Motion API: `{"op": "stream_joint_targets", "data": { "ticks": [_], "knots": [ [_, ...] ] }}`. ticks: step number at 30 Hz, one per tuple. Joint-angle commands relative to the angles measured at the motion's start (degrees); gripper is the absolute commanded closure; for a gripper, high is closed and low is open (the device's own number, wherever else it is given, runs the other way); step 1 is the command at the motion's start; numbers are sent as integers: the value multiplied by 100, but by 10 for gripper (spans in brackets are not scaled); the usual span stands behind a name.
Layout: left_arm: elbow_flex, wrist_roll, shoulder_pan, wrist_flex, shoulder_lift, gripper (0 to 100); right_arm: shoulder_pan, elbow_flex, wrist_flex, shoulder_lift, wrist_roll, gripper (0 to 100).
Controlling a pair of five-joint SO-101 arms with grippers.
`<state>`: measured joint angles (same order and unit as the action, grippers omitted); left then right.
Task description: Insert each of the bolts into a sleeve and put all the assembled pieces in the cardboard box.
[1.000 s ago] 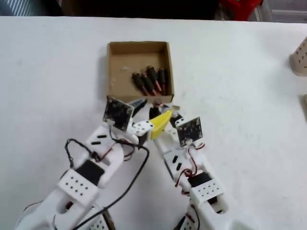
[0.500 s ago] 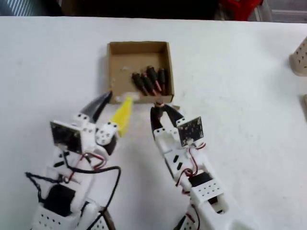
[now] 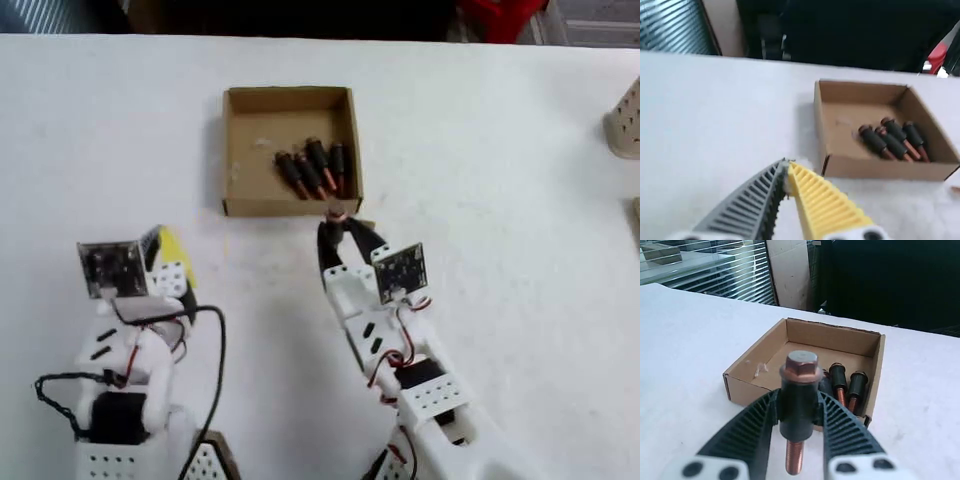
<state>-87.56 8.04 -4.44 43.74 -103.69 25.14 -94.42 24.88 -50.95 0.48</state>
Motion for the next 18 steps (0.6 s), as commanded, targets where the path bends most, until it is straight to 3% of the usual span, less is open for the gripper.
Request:
{"op": "stream_joint_targets", "data": {
  "ticks": [1,8,18],
  "knots": [
    [-492,-9,-215,264,-57,977,-171,466,-558,-119,-26,981],
    [-949,-44,-453,914,-57,977,-286,1960,-2281,-110,-53,981],
    [-949,-53,-963,1688,-57,977,-92,3763,-3565,136,-26,981]
  ]
}}
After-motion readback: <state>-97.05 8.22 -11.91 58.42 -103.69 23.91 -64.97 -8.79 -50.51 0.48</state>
